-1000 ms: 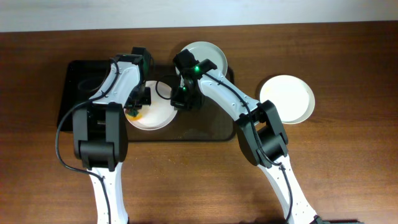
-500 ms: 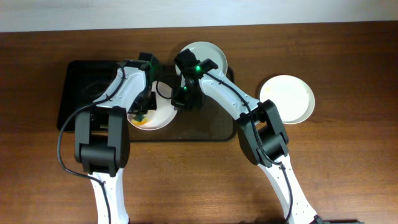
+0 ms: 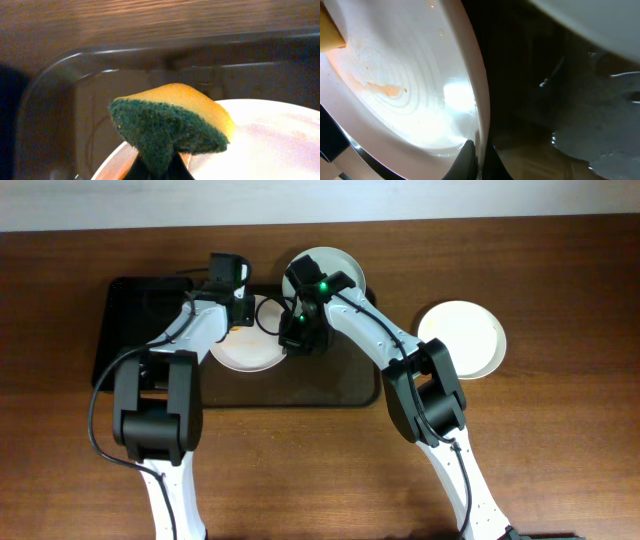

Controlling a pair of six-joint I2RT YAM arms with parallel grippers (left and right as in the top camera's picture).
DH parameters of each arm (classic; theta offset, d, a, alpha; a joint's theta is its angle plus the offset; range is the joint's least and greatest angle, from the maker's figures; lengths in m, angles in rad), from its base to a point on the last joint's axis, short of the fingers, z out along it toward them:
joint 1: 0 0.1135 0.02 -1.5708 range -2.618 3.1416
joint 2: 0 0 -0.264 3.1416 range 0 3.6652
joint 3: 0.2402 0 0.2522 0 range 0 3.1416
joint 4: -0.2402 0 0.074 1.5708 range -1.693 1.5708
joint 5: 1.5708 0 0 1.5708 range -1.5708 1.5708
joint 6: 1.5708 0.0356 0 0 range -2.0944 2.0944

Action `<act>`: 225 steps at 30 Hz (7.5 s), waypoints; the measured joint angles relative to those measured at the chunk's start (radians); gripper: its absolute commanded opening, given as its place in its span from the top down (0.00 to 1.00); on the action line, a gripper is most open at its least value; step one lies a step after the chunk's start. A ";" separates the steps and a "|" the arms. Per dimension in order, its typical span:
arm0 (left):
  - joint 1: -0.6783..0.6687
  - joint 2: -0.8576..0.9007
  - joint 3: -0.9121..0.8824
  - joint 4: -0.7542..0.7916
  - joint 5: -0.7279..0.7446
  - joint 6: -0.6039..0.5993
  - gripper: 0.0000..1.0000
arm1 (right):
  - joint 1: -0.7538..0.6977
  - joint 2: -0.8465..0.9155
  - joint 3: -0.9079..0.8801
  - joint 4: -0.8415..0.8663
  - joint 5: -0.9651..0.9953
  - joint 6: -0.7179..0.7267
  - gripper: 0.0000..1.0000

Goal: Clean dirty plates on tray and stack at the side
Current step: 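Scrub the held front plate with the sponge in the left gripper, then carry the front plate with the right gripper onto the plate at the side, then grasp the rim of the last plate with the right gripper, then scrub the last plate with the sponge in the left gripper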

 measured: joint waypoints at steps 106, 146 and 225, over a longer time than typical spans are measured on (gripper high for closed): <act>0.166 -0.246 0.195 -0.493 0.263 -0.230 0.99 | -0.158 -0.164 -0.010 -0.064 0.497 -0.003 0.48; 0.092 -0.244 0.078 -0.338 0.271 -0.229 0.99 | -0.093 0.000 0.063 -0.098 0.185 -0.052 0.96; -0.006 0.063 0.202 -0.610 0.537 0.315 1.00 | -0.134 0.028 0.061 -0.069 -0.073 -0.259 0.96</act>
